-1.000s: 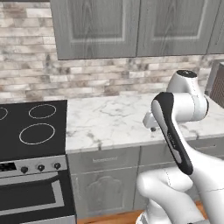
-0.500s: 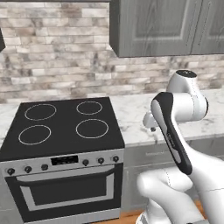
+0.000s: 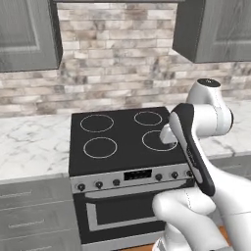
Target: Navigate to the range hood.
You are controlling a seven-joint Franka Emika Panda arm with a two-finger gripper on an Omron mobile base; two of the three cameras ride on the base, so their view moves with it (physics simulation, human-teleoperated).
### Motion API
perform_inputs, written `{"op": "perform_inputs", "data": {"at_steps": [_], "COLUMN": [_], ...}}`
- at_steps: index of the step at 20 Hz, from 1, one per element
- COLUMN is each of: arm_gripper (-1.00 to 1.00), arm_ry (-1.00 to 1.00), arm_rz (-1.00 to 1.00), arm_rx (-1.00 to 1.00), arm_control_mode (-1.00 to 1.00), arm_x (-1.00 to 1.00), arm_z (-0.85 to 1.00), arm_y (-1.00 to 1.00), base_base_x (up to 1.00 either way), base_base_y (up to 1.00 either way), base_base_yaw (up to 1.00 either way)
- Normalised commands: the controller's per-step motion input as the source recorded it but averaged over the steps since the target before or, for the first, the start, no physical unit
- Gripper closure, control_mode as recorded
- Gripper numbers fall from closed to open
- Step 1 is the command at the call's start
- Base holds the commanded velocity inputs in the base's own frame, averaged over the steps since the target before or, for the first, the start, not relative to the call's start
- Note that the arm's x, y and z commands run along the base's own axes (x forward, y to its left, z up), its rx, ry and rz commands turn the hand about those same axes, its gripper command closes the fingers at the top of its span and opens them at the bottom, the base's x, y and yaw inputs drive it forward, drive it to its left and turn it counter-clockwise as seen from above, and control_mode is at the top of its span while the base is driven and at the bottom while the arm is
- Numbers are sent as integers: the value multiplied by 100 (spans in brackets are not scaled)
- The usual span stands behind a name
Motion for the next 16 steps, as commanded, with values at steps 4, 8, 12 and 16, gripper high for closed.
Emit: {"op": "perform_inputs", "data": {"at_steps": [4, 8, 12, 16], "arm_gripper": [-100, -100, -100, -100], "arm_ry": [0, 0, 0, 0], "arm_rz": [0, 0, 0, 0], "arm_rx": [0, 0, 0, 0], "arm_control_mode": [100, 100, 100, 100], "arm_x": [0, 0, 0, 0], "arm_z": [0, 0, 0, 0], "arm_y": [0, 0, 0, 0], "base_base_x": [57, 60, 59, 58], "base_base_y": [64, 20, 0, 0], "base_base_yaw": [-7, -3, 0, 0]}}
